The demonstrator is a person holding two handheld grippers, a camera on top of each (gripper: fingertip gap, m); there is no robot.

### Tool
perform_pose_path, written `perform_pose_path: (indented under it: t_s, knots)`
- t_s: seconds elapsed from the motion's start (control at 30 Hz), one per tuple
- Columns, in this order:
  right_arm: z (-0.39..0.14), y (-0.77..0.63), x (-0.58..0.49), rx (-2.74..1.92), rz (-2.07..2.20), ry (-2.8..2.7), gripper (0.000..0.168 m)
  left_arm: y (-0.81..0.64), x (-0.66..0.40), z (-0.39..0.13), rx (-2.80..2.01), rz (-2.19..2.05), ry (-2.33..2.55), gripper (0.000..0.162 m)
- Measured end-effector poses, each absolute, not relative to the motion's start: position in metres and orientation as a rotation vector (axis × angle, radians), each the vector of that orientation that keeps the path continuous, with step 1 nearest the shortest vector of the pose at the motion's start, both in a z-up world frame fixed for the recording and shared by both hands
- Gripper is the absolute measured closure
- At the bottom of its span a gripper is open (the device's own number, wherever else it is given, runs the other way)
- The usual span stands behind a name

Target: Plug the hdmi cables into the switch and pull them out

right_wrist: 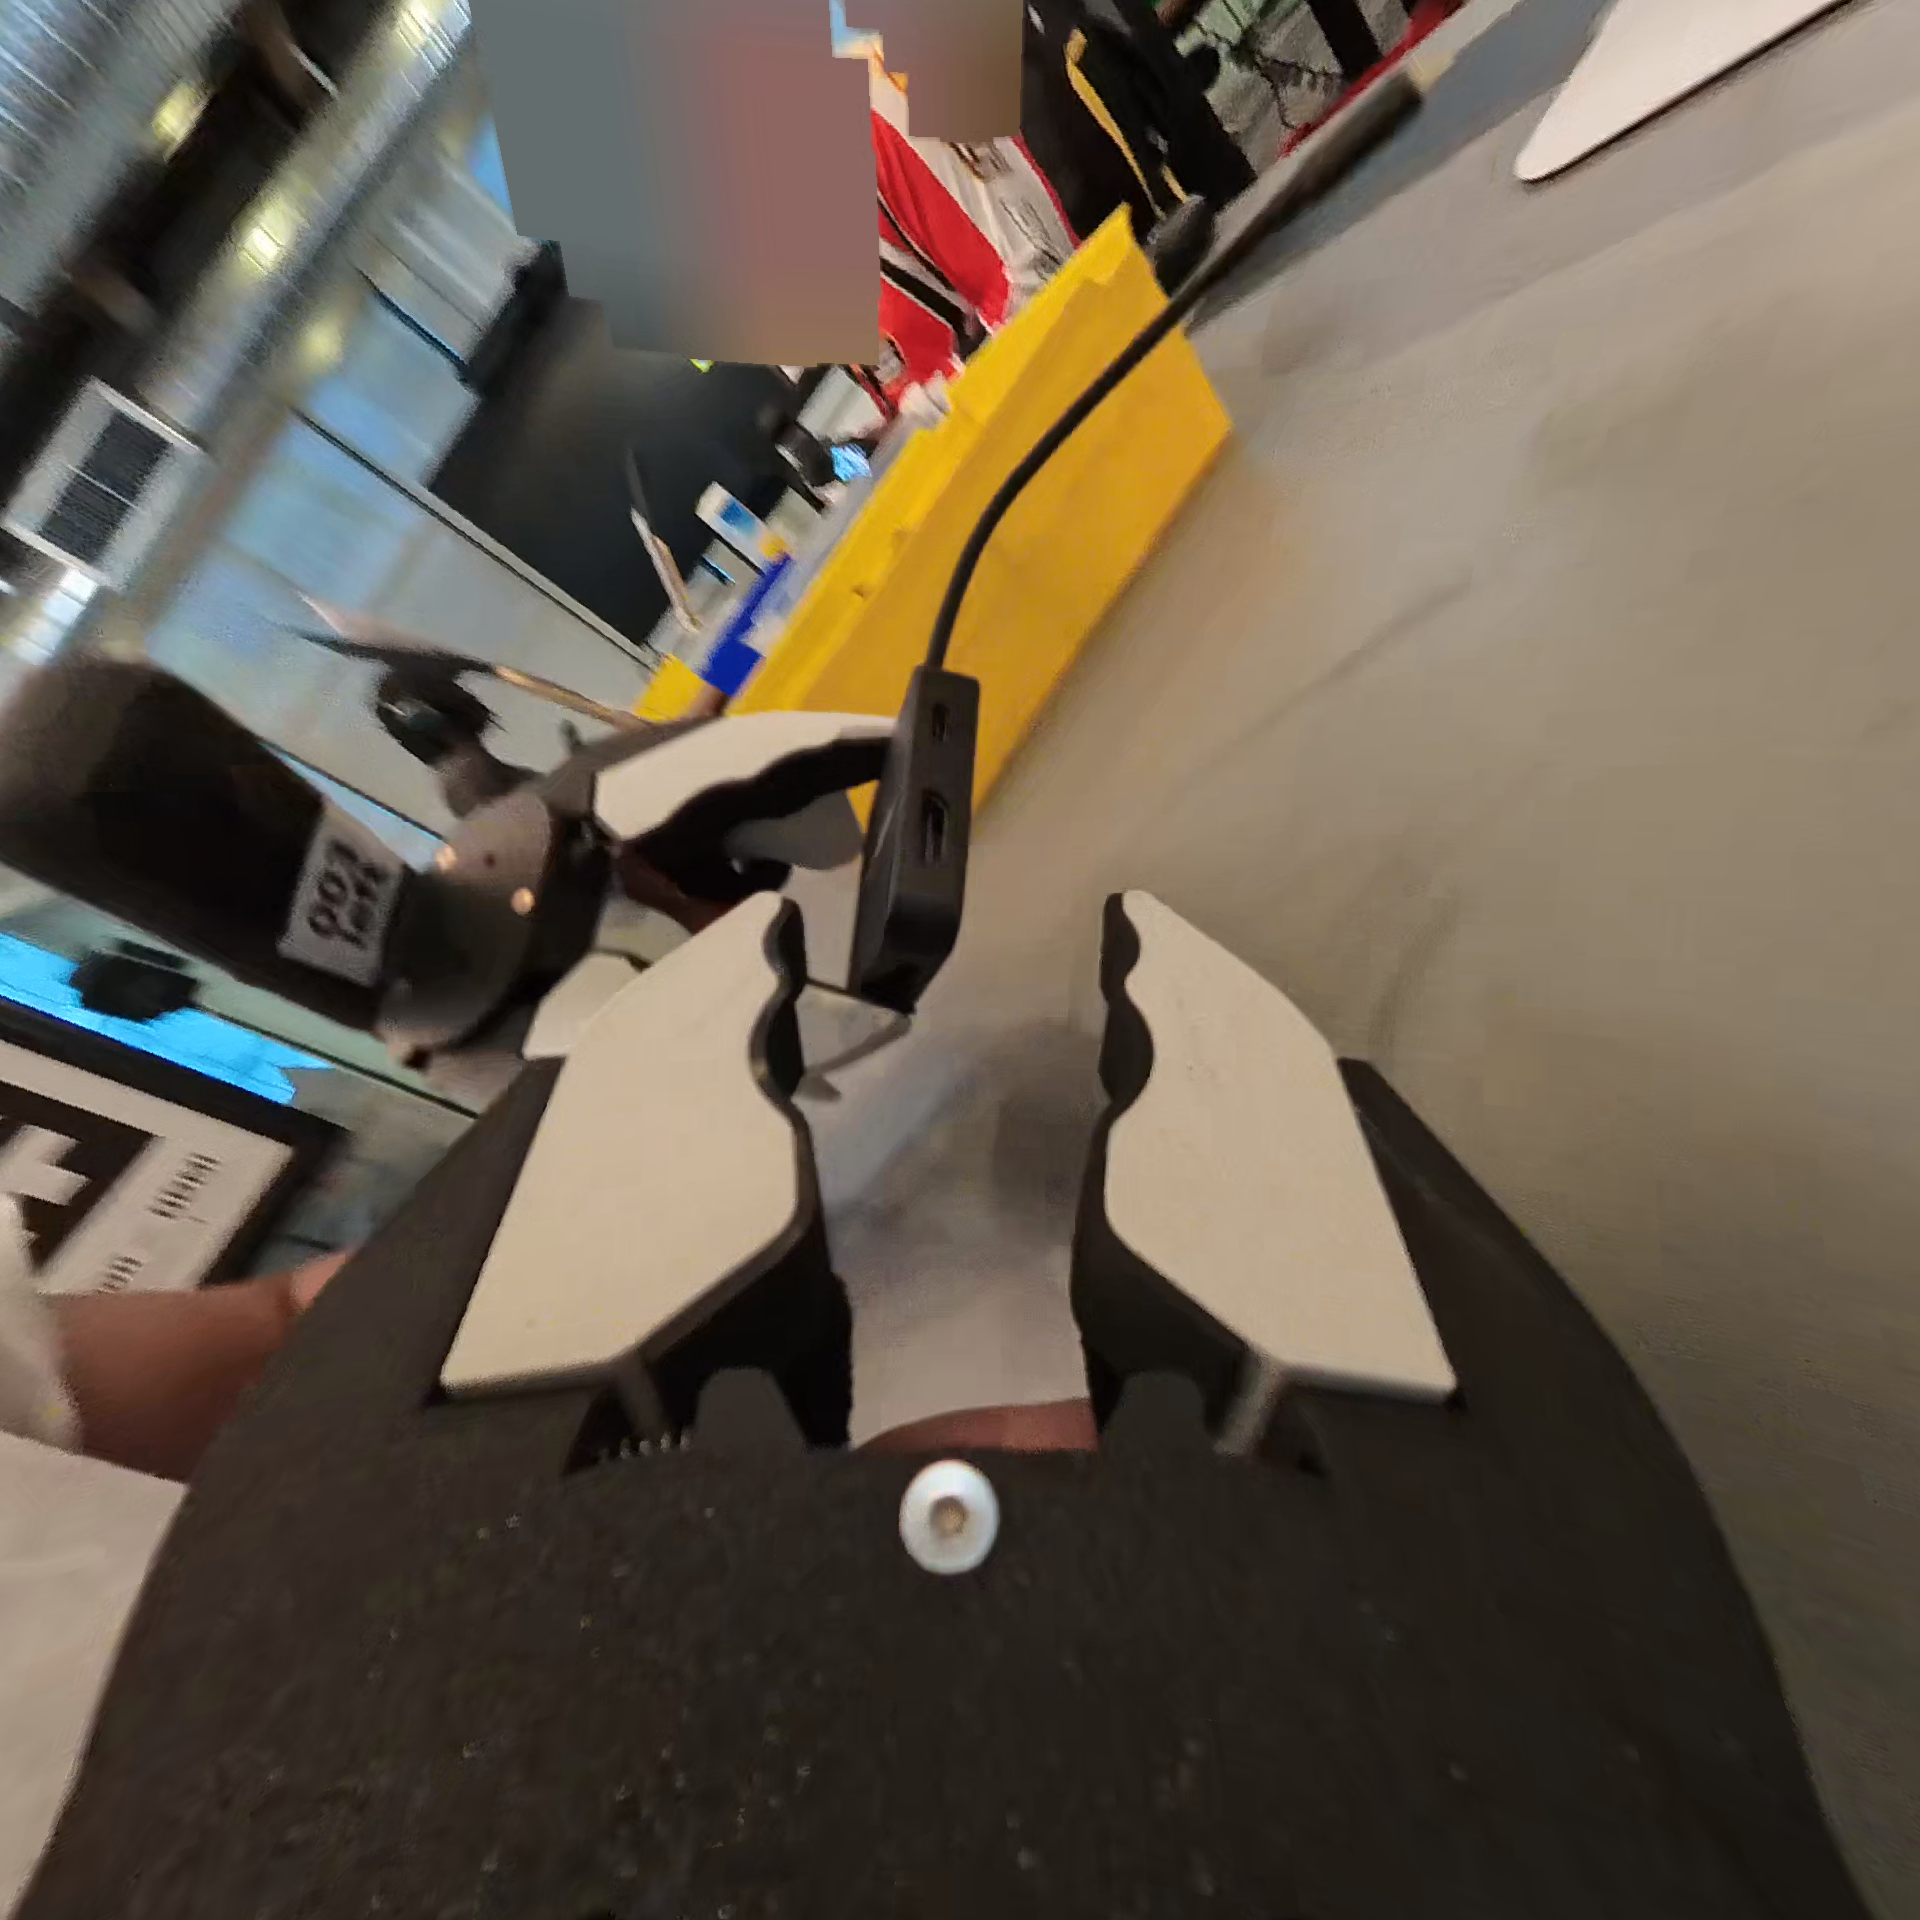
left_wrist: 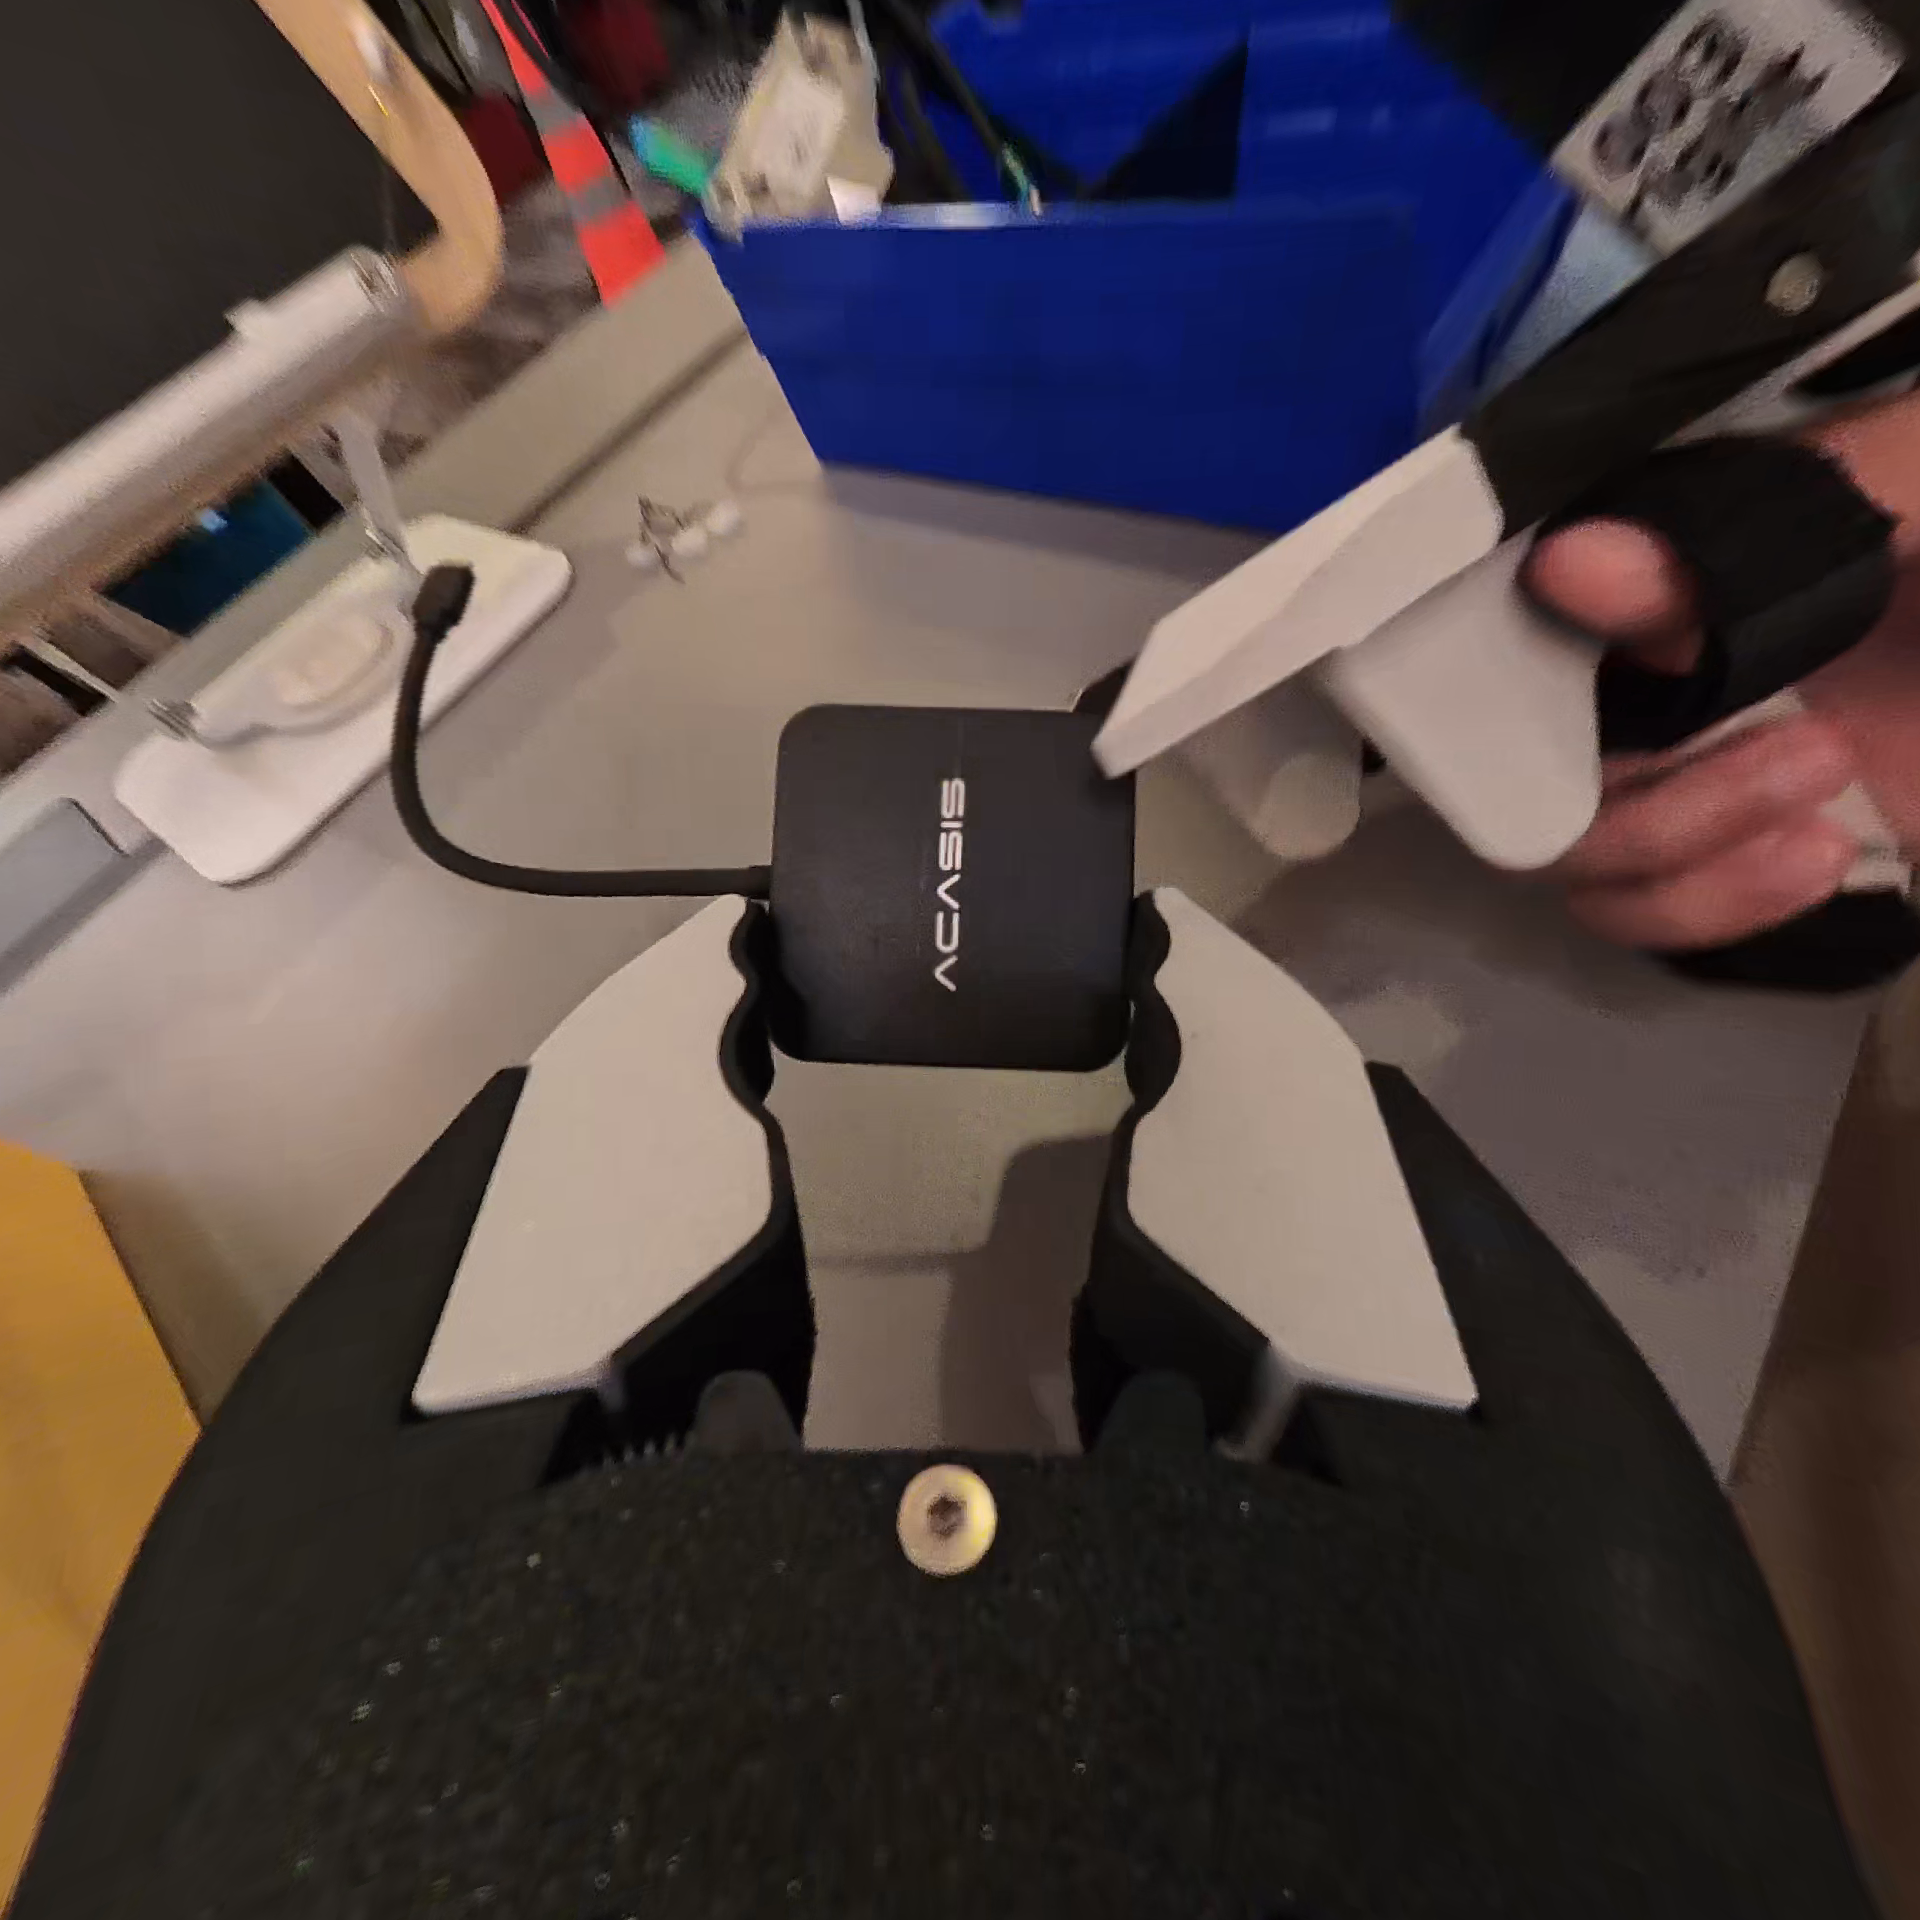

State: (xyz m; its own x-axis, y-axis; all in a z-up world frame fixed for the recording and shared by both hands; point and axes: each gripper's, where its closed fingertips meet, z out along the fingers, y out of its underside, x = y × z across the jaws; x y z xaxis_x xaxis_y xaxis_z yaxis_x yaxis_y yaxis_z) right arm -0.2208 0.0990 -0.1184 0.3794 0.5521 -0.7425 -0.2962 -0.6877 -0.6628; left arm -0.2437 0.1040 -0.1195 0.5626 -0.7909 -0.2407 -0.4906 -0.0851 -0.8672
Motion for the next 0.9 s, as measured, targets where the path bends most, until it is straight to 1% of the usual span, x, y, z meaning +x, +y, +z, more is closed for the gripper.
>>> perform_pose_path:
  t_s: [0.1,0.13,0.2,0.27,0.4,0.47,0.53,0.57,0.63,0.77,0.9]
  knots:
    - [-0.096,0.100,-0.235,-1.769,1.528,-0.115,0.118,0.103,-0.240,-0.101,-1.639,-0.283,1.012,0.096]
    - [-0.092,0.100,-0.238,-1.751,1.557,-0.080,0.122,0.103,-0.240,-0.094,-1.611,-0.257,0.983,0.096]
    - [-0.087,0.101,-0.241,-1.720,1.596,-0.014,0.133,0.102,-0.237,-0.087,-1.578,-0.228,0.954,0.096]
    - [-0.080,0.101,-0.237,-1.639,1.603,0.045,0.154,0.104,-0.237,-0.088,-1.572,-0.199,0.919,0.096]
    - [-0.085,0.100,-0.233,-1.651,1.522,0.011,0.156,0.101,-0.234,-0.094,-1.600,-0.299,0.887,0.096]
    - [-0.087,0.101,-0.232,-1.674,1.394,-0.120,0.155,0.100,-0.235,-0.102,-1.662,-0.338,0.904,0.097]
    - [-0.086,0.106,-0.229,-1.681,1.229,-0.305,0.155,0.096,-0.241,-0.109,-1.735,-0.416,0.892,0.103]
    - [-0.082,0.110,-0.225,-1.661,1.101,-0.415,0.155,0.094,-0.245,-0.112,-1.768,-0.476,0.870,0.109]
    - [-0.076,0.125,-0.217,-1.613,0.812,-0.632,0.155,0.088,-0.257,-0.115,-1.818,-0.582,0.816,0.112]
    - [-0.076,0.175,-0.212,-1.550,0.302,-1.001,0.155,0.085,-0.297,-0.126,-1.929,-0.561,0.714,0.115]
    - [-0.098,0.224,-0.223,-1.512,0.072,-1.177,0.155,0.074,-0.331,-0.124,-1.935,-0.538,0.601,0.114]
